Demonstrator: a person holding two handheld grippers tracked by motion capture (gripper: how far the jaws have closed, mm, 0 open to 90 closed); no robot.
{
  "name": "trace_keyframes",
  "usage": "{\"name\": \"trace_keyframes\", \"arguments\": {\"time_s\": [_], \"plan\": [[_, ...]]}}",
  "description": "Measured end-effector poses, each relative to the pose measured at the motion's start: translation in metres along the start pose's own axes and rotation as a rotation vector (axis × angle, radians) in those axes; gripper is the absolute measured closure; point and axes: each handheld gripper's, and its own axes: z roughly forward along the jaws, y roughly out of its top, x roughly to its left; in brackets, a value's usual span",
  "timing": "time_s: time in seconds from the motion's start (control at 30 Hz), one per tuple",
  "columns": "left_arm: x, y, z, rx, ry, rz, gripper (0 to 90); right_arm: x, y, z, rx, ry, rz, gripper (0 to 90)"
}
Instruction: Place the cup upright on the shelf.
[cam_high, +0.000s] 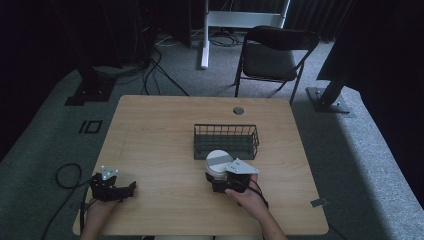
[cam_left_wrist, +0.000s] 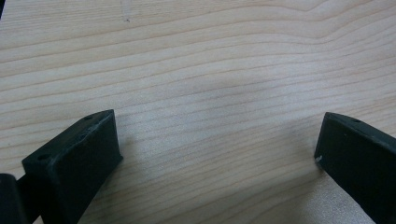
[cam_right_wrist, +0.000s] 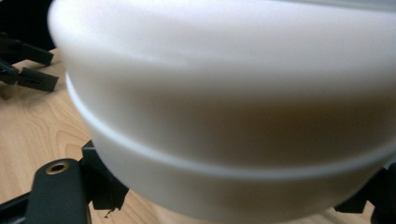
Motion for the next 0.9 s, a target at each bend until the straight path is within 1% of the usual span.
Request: {"name": "trace_keyframes", "arguments": {"time_s": [0.2, 0.27, 0.33, 0.73, 0.8, 0.9], "plan": [[0.0, 0.0, 0.0, 0.0, 0.002, -0.003, 0.2, 0.001, 0.008, -0.003, -0.011, 0.009, -0.01, 18.4], [0.0, 0.0, 0.0, -0.001, 0.003, -0.004, 0.2, 0.002, 0.014, -0.005, -0.019, 0.016, -0.02, 18.3], [0.0, 0.0, 0.0, -0.001, 0.002, -0.004, 0.2, 0.002, 0.018, -0.006, -0.031, 0.016, -0.019, 18.3], [0.0, 0.0, 0.0, -0.001, 0.002, -0.004, 0.2, -0.007, 0.046, -0.011, -0.074, -0.004, -0.022, 18.4], [0.0, 0.0, 0.0, -0.001, 0.002, -0.004, 0.1, -0.008, 0.049, -0.012, -0.077, -0.005, -0.021, 18.4], [0.0, 0.0, 0.0, -0.001, 0.003, -0.005, 0.1, -0.011, 0.057, -0.013, -0.086, -0.017, -0.019, 18.4]]}}
